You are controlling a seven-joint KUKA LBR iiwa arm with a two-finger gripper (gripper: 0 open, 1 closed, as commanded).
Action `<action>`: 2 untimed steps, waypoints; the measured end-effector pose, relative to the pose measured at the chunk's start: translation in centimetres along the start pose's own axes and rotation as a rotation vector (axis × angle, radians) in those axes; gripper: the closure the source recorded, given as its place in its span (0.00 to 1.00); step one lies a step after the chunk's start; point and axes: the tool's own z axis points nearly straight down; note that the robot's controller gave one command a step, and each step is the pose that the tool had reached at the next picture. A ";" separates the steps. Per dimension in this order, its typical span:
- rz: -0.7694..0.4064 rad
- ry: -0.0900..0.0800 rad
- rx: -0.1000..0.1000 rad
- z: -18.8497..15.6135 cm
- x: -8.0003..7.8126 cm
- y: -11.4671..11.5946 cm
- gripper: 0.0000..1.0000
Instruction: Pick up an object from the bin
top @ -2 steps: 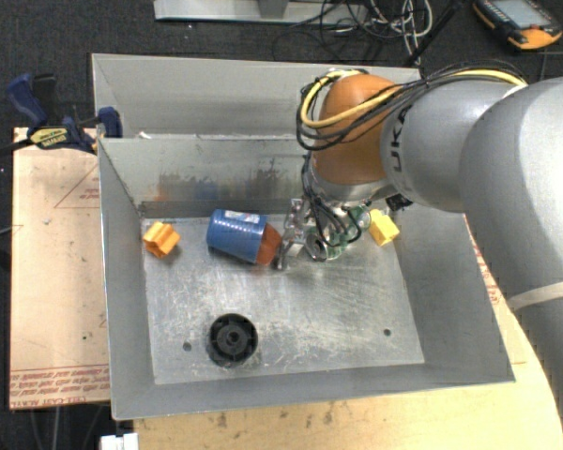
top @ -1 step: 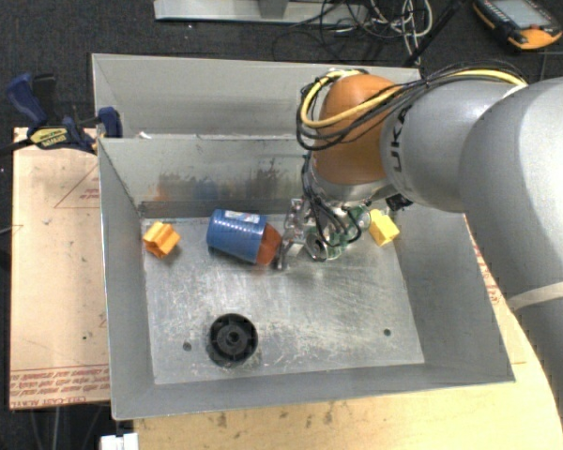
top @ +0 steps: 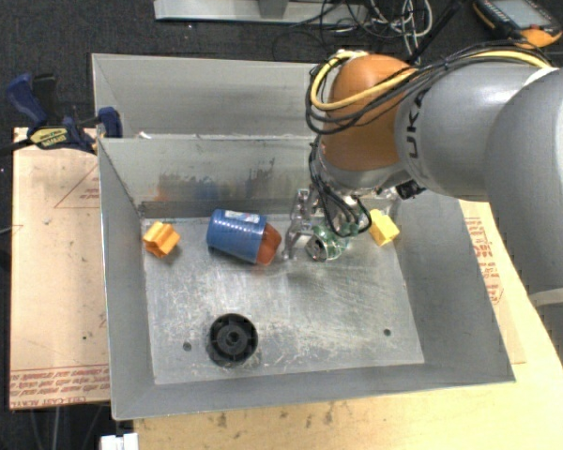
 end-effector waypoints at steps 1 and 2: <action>0.024 -0.006 -0.001 -10.7 -1.2 -0.6 0.00; 0.037 -0.015 -0.002 -14.1 -1.7 -1.0 0.00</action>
Offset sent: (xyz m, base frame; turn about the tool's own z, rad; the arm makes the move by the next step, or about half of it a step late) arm 0.0000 0.0000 0.0000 0.0000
